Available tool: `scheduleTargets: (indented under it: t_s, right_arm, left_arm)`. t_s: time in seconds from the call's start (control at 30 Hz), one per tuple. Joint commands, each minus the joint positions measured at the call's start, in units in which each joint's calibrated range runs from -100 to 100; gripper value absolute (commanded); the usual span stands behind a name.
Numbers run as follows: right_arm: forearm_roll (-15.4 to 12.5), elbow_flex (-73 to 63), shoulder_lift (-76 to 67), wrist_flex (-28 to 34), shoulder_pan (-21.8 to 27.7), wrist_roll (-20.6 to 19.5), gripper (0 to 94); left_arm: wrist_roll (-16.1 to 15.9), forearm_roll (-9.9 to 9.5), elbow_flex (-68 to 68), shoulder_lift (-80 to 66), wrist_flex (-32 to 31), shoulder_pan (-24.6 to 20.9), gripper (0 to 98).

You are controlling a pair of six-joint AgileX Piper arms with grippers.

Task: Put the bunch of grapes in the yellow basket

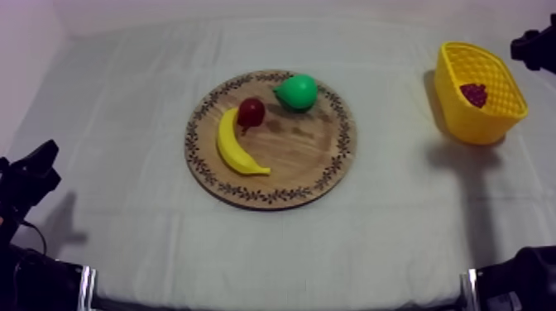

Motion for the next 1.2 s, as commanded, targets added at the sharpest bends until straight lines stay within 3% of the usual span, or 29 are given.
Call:
scheduleTargets:
  t_s: [0.0,0.33,0.57,0.8,1.17]
  right_arm:
    - [0.57,9.79,-10.38,-3.43,-1.07,-0.63,32.4]
    - [1.25,29.69,-29.15,-12.02,-4.56,-2.76,18.1]
    - [0.10,39.47,-40.79,-15.61,-5.66,-3.03,8.5]
    - [-1.51,45.94,-50.41,-15.92,-5.56,-3.65,1.5]
    - [-2.33,47.37,-54.98,-8.70,-6.84,-6.56,0.6]
  left_arm:
    - [0.00,0.00,-0.01,0.00,0.00,-0.01,0.1]
    - [0.00,0.00,-0.01,0.00,0.00,-0.01,0.1]
    - [0.00,0.00,-0.01,0.00,0.00,-0.01,0.1]
    - [0.00,0.00,-0.01,0.00,0.00,-0.01,0.1]
    - [0.00,0.00,-0.01,0.00,0.00,-0.01,0.1]
